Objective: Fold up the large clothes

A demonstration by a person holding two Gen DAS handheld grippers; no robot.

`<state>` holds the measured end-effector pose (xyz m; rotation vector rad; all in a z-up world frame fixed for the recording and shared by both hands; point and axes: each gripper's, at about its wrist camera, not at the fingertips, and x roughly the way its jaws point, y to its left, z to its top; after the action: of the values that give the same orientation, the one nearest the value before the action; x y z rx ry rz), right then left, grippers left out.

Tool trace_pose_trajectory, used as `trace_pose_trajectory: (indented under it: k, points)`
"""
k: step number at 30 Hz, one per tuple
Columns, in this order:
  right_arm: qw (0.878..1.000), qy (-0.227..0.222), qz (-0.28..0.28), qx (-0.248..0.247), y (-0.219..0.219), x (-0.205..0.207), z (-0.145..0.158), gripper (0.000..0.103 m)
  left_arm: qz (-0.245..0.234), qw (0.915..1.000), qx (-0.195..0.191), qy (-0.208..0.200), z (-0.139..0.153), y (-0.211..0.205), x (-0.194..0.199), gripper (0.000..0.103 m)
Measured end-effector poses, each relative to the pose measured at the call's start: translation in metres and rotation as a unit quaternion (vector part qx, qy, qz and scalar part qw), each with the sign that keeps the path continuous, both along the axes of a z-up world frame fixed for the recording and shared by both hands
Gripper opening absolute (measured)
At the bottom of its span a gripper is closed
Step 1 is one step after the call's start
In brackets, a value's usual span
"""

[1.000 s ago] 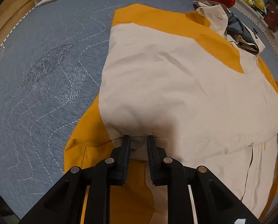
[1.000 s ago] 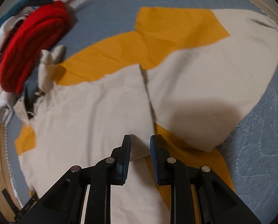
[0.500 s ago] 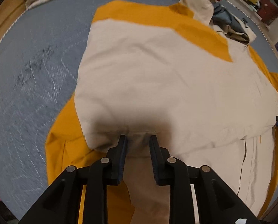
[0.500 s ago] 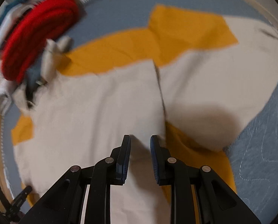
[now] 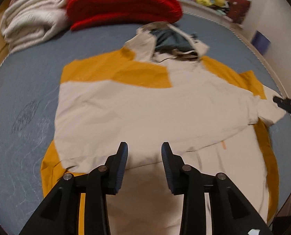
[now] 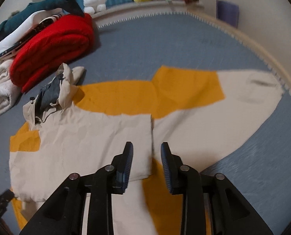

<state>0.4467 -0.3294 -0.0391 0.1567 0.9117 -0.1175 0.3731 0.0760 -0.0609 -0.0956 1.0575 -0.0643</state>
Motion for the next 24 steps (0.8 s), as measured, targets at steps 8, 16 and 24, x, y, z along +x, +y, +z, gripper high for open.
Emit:
trace_pose_trajectory:
  k: [8,16,24]
  points:
    - [0.996,-0.044,-0.003,-0.077,-0.001,-0.02,0.029,0.066,-0.021,0.9992,-0.008,-0.032,0.014,-0.036,0.001,0.053]
    - [0.995,-0.018,-0.018,-0.097,-0.04,-0.023,0.017,0.066,-0.018,0.9993,0.007,-0.033,0.007,-0.049,0.006,0.066]
    - [0.992,0.007,-0.045,-0.114,-0.104,-0.028,-0.002,0.066,-0.004,0.9977,0.019,-0.065,0.009,-0.057,0.008,0.067]
